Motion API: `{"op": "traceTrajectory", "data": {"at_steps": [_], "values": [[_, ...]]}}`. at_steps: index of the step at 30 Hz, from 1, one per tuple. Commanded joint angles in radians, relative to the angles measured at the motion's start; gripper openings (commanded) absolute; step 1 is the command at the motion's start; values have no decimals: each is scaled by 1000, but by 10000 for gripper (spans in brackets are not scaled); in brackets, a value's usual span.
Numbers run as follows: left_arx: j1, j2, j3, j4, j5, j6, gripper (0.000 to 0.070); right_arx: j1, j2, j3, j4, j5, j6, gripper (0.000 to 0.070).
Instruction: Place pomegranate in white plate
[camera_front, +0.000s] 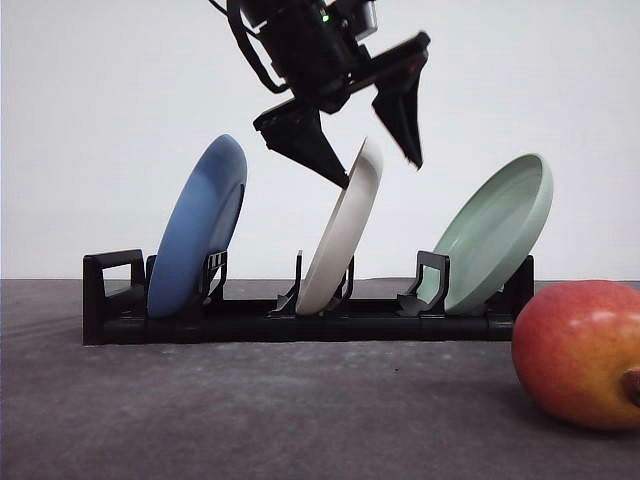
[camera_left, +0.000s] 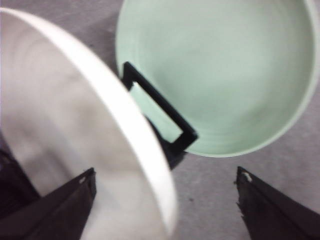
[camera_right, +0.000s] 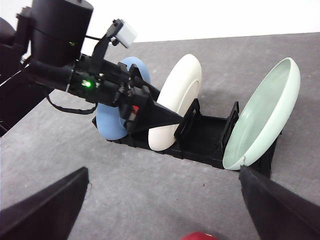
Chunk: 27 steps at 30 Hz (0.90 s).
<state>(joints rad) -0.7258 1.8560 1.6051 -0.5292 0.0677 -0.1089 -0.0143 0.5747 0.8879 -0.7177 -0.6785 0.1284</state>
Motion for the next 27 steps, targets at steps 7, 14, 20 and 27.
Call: {"op": "traceTrajectory", "data": {"at_steps": [7, 14, 20, 27], "values": [[-17, 28, 25, 27, -19, -3, 74, -1, 5, 16, 5, -3, 11, 614], [-30, 28, 25, 28, -19, -5, 11, -1, 5, 16, 6, -3, 11, 614], [-36, 28, 34, 22, -19, -6, 10, -1, 5, 16, 6, -3, 11, 614], [-52, 28, 129, -39, -20, -8, 10, -1, 5, 16, 5, -3, 11, 614]]}}
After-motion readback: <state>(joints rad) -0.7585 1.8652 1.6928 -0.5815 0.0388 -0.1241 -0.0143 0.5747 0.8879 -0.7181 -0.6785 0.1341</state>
